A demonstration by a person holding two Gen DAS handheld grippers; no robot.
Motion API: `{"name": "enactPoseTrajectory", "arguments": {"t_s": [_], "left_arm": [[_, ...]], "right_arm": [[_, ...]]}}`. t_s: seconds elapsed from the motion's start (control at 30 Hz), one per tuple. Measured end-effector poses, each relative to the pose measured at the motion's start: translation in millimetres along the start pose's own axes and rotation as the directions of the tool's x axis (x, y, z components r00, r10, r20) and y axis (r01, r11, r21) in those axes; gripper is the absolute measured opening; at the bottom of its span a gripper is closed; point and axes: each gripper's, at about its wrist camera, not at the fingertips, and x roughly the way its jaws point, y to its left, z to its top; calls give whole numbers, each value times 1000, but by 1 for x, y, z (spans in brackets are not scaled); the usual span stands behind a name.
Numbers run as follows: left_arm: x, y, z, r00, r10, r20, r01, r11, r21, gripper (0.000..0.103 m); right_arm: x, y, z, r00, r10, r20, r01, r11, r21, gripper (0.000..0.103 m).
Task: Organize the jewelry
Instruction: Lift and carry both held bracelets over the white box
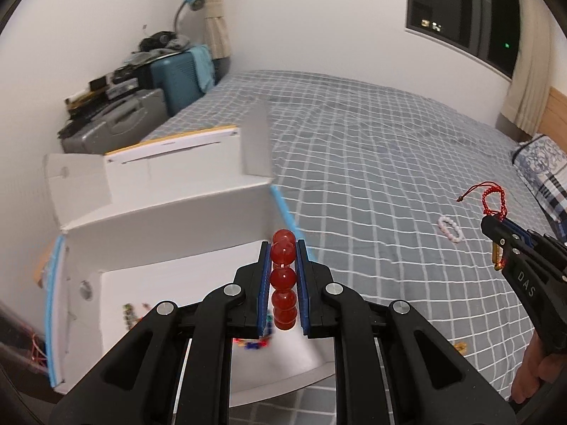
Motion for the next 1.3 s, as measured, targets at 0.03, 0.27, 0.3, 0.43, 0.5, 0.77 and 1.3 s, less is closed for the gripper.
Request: {"name": "enactPoseTrajectory", "arguments": {"t_s": [0.03, 0.27, 0.3, 0.43, 0.5, 0.77, 1.3], "left_arm": [[-1, 8, 0, 1000, 9, 0, -9, 1000, -7, 13], [-10, 58, -6, 997, 79, -13, -79, 995, -55, 13], [-12, 66, -9, 996, 88, -17, -89, 994, -62, 13], [-10, 91, -16, 991, 125, -41, -128, 989, -76, 13], [-5, 104, -22, 987, 144, -65, -149, 986, -81, 13], [13, 151, -44, 970, 190, -153, -210, 969, -127, 13], [58, 182, -73, 928, 163, -335, -230, 958, -172, 13]], "right_arm": [[-1, 7, 0, 1000, 9, 1, -9, 1000, -6, 12], [-8, 63, 1, 998, 70, 6, -70, 996, -61, 12], [-8, 70, 1, 997, 78, 4, -77, 995, -68, 12], [-3, 108, -2, 993, 121, -16, -122, 987, -109, 12], [1, 126, -4, 990, 140, -33, -143, 981, -128, 12], [28, 188, -24, 971, 191, -140, -216, 957, -191, 12], [82, 227, -56, 912, 205, -354, -287, 937, -198, 12]]}}
